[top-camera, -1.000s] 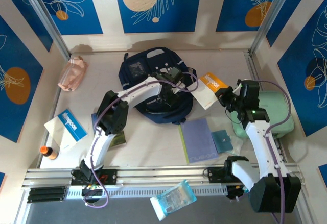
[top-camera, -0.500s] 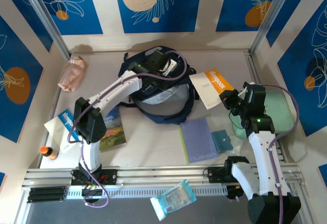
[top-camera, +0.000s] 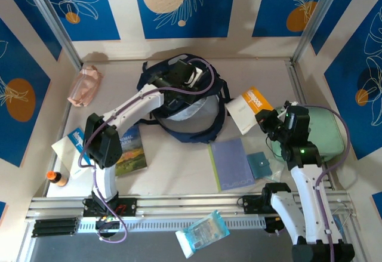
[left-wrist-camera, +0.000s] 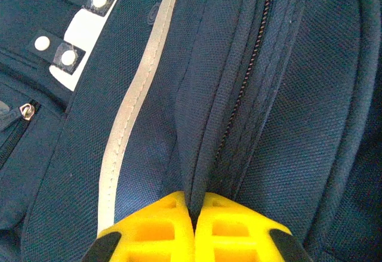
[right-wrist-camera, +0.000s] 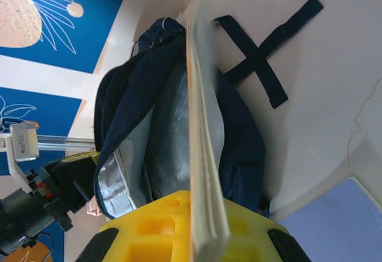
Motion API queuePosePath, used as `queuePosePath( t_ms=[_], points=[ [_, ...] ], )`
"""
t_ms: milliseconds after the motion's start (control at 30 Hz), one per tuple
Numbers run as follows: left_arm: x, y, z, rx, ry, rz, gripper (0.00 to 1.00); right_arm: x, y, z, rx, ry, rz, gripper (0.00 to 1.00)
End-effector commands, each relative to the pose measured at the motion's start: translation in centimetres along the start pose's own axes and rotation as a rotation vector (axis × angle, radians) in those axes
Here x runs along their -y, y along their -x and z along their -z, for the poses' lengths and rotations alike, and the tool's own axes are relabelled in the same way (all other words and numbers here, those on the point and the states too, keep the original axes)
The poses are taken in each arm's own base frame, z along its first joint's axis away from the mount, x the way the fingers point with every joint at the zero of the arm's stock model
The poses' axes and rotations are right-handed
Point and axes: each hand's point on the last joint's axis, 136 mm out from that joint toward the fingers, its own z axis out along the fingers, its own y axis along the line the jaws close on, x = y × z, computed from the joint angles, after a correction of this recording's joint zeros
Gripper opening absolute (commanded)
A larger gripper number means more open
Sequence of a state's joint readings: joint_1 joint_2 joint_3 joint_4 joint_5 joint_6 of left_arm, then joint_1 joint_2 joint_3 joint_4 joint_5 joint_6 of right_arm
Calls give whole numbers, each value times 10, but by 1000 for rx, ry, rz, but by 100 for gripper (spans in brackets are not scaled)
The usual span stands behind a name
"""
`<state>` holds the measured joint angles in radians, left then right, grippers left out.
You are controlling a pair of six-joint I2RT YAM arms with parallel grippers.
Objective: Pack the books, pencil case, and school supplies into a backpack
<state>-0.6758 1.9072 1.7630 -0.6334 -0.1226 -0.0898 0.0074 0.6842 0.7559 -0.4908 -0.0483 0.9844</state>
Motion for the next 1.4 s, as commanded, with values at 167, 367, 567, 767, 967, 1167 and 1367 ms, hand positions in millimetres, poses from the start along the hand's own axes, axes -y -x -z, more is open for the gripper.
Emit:
queuePosePath(
  t_ms=[167,367,567,767,967,1167,1367],
  points=[
    [-14,31,23,127,-21,99,0,-25,-1,-4,-57,81,68,1],
    [4,56,51,202,-144,96,0,-43,-26,-31,-182,164,45,0],
    [13,75,88,287,-213,65,0,-69,-52,-61,-249,229,47,0],
    [9,84,110,348,-202,55,0,-83,-76,-109,-270,235,43,0],
    [10,95,120,379,-213,49,0,-95,-87,-163,-247,188,58,0],
    [12,105,126,396,-232,49,0,-66,-93,-210,-203,58,-63,0],
    [15,111,124,388,-255,61,0,-36,-112,-239,-184,-147,-180,0]
  ],
)
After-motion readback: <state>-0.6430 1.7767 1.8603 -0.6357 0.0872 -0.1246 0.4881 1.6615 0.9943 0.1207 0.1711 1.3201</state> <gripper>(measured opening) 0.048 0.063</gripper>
